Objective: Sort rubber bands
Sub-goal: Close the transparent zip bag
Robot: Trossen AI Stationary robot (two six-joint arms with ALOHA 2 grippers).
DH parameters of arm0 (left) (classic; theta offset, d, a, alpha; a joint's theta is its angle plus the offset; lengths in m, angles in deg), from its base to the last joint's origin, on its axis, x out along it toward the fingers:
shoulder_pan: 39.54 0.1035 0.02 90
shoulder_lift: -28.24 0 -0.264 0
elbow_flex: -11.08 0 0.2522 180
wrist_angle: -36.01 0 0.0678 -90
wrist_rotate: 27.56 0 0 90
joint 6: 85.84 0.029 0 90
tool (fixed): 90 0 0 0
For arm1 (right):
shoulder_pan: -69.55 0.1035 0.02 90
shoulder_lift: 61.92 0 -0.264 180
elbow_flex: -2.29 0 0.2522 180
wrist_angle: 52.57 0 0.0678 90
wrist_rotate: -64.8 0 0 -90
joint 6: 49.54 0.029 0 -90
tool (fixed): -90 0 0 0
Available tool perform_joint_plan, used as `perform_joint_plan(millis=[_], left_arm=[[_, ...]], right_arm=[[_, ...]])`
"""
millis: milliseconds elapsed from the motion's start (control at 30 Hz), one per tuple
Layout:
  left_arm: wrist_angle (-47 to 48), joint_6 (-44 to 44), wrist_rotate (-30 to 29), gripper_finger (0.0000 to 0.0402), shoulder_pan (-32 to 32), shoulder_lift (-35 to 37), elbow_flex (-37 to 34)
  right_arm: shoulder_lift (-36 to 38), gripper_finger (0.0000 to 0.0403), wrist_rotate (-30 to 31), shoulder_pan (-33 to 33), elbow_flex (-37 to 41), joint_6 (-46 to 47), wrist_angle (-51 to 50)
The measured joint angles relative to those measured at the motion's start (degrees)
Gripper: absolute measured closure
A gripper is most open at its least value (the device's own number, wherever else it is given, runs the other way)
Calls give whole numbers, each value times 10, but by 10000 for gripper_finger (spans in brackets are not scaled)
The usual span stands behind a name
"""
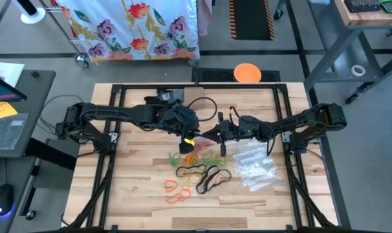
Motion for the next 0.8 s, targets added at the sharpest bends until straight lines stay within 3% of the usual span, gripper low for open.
perform_joint_plan(millis=[233, 500, 800], left_arm=[[-5, -6, -10, 299, 0, 0, 0], [4, -22, 29, 295, -1, -6, 0], [1, -21, 24, 295, -4, -13, 0]], right_arm=[[0, 403, -2, 0, 0, 0, -2], [0, 403, -3, 0, 0, 0, -3], [0, 403, -4, 0, 0, 0, -5]])
